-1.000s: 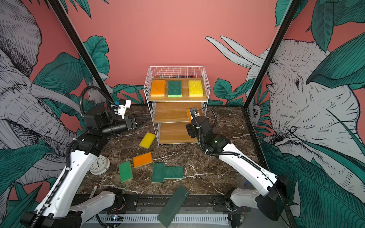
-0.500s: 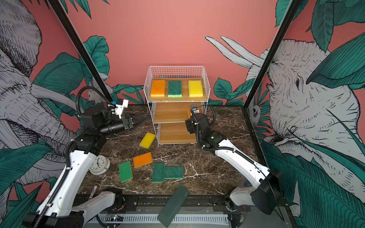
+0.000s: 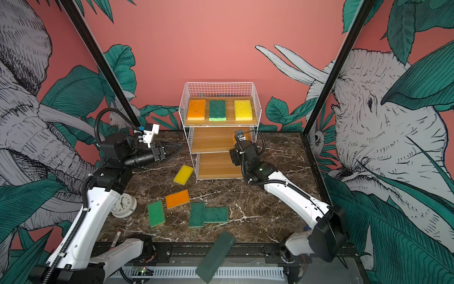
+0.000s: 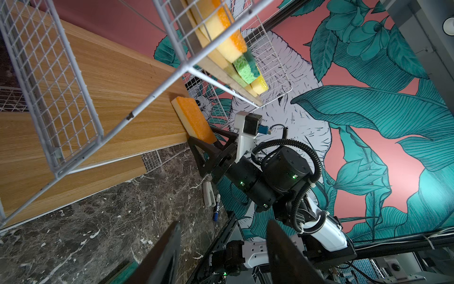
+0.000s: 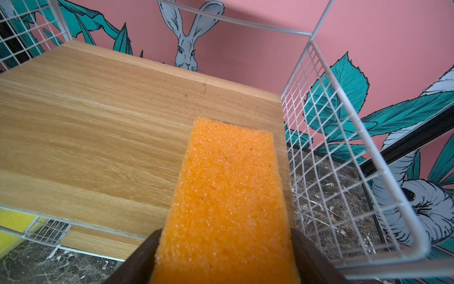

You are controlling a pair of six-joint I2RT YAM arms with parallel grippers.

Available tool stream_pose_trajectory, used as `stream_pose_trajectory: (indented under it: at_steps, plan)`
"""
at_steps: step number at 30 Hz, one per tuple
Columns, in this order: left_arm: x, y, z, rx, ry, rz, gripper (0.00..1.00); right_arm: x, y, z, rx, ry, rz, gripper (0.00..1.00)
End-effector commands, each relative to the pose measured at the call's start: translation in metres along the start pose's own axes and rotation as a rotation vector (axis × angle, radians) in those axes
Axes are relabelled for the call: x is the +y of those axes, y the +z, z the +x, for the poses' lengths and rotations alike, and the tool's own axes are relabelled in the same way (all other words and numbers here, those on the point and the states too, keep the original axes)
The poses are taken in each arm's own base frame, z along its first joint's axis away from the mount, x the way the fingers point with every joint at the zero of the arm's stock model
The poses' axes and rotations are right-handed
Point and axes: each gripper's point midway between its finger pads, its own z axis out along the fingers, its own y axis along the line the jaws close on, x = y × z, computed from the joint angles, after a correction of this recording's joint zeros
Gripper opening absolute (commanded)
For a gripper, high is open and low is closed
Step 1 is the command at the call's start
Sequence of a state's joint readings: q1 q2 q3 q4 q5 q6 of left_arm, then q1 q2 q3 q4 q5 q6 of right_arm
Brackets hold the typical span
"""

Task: Arrange cleaning sponges on a shelf
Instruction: Place the cleaning sponge at the shelf.

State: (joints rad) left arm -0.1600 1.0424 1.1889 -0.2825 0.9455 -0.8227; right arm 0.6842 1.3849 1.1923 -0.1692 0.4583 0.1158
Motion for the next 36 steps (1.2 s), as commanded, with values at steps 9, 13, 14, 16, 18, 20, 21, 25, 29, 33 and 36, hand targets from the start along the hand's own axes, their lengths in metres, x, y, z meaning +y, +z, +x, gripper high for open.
stream_pose_trajectory:
  at_steps: [9,13,14,16,18,20,21,25,29,33,36]
  plan:
    - [0.002,0.000,0.000,-0.006,0.007,0.013,0.57,-0.012,-0.002,-0.044,-0.150,0.078,0.043,0.77]
    - [0.001,0.000,0.000,-0.007,0.006,0.017,0.57,-0.017,-0.002,-0.046,-0.172,0.103,0.069,0.77]
    - [0.003,0.000,0.000,-0.006,0.003,0.016,0.57,-0.018,-0.001,-0.046,-0.173,0.105,0.077,0.77]
    - [0.004,0.000,0.001,-0.006,0.000,0.016,0.57,-0.018,0.002,-0.044,-0.162,0.100,0.088,0.77]
    - [0.004,-0.001,0.002,-0.005,0.000,0.017,0.57,-0.015,0.006,-0.042,-0.149,0.099,0.081,0.77]
    - [0.004,-0.001,0.003,-0.005,-0.002,0.016,0.57,-0.012,0.009,-0.039,-0.142,0.102,0.074,0.76]
    - [0.005,-0.001,0.003,-0.006,-0.001,0.015,0.57,-0.012,0.009,-0.038,-0.140,0.106,0.073,0.76]
    - [0.005,-0.002,0.003,-0.008,-0.002,0.014,0.57,-0.011,0.011,-0.037,-0.138,0.110,0.072,0.78]
    - [0.006,-0.002,0.004,-0.008,-0.004,0.011,0.57,-0.010,0.012,-0.037,-0.139,0.123,0.068,0.84]
    - [0.008,-0.002,0.004,-0.012,-0.006,0.006,0.56,-0.007,0.013,-0.036,-0.141,0.132,0.052,0.85]
    - [0.008,-0.002,0.004,-0.013,-0.007,0.005,0.56,-0.006,0.014,-0.034,-0.135,0.126,0.054,0.85]
